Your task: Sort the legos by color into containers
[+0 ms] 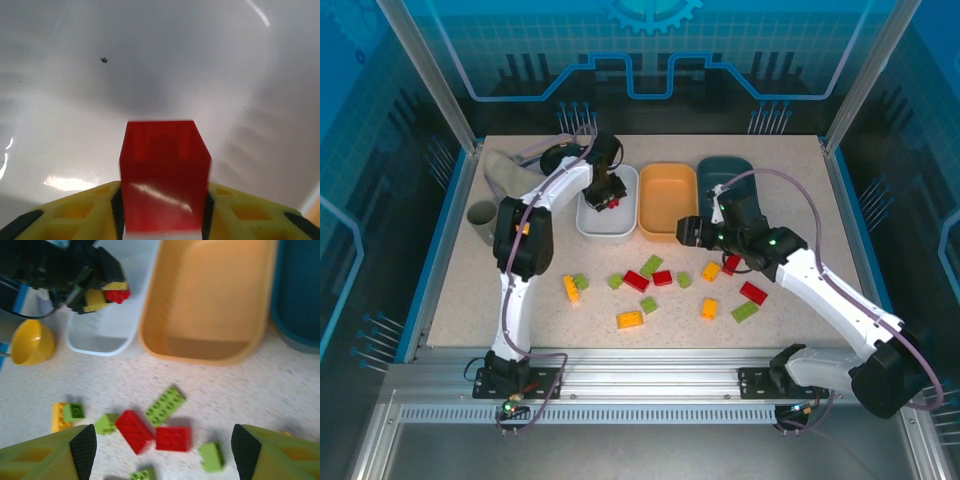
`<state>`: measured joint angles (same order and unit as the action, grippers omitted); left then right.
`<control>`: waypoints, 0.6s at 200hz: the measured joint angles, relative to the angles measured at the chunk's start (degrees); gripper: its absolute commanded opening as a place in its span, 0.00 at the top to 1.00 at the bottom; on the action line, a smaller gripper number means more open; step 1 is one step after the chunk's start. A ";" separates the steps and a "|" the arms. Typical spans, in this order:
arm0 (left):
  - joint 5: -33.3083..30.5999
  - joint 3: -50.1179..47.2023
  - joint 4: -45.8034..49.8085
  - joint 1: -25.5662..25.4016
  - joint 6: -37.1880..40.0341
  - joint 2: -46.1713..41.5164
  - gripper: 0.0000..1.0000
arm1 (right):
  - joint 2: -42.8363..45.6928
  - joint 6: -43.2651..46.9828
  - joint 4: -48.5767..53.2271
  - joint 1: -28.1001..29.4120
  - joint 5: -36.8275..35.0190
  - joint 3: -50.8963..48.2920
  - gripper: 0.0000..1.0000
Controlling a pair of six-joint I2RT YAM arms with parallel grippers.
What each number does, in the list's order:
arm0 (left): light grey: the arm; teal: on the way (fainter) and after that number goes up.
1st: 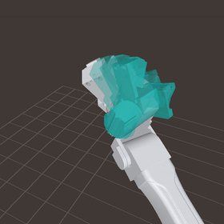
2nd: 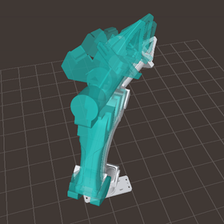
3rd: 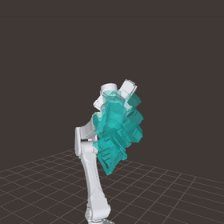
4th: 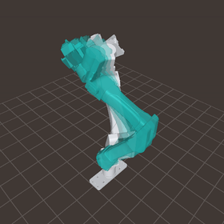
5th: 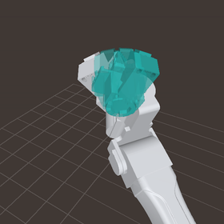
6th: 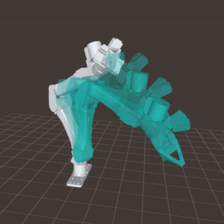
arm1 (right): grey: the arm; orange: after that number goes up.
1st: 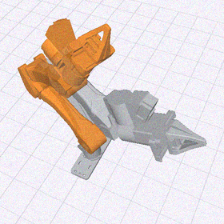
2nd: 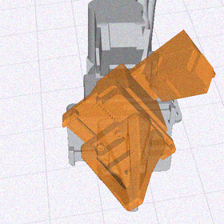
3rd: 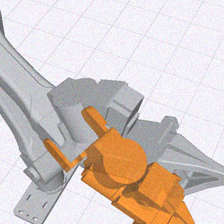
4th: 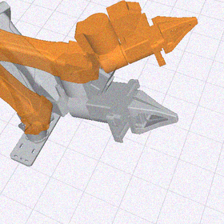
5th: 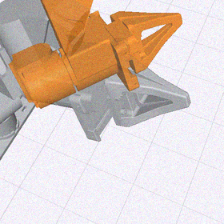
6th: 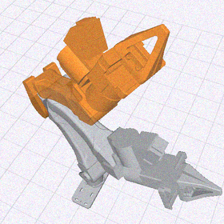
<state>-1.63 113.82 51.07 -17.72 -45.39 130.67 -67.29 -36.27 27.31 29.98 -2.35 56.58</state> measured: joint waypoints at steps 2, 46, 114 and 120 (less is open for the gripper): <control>0.02 0.11 0.15 0.00 0.17 0.31 0.46 | 0.26 -0.02 0.66 -0.20 -0.31 -0.15 0.27; 1.44 0.28 2.73 -0.02 2.40 1.55 0.24 | 2.69 -4.07 17.81 -4.42 -6.49 -0.46 0.30; 1.20 -10.93 -1.97 -4.11 4.66 -14.36 0.17 | 4.79 -17.57 28.17 -9.11 -4.94 -10.88 0.30; 1.29 -13.00 -3.02 -5.27 5.09 -17.44 0.17 | 4.79 -19.37 28.04 -9.14 -4.55 -12.24 0.30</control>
<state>-0.34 100.82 48.05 -22.98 -40.29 113.23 -62.50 -55.64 55.35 20.84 -6.90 44.34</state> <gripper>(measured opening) 0.827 0.698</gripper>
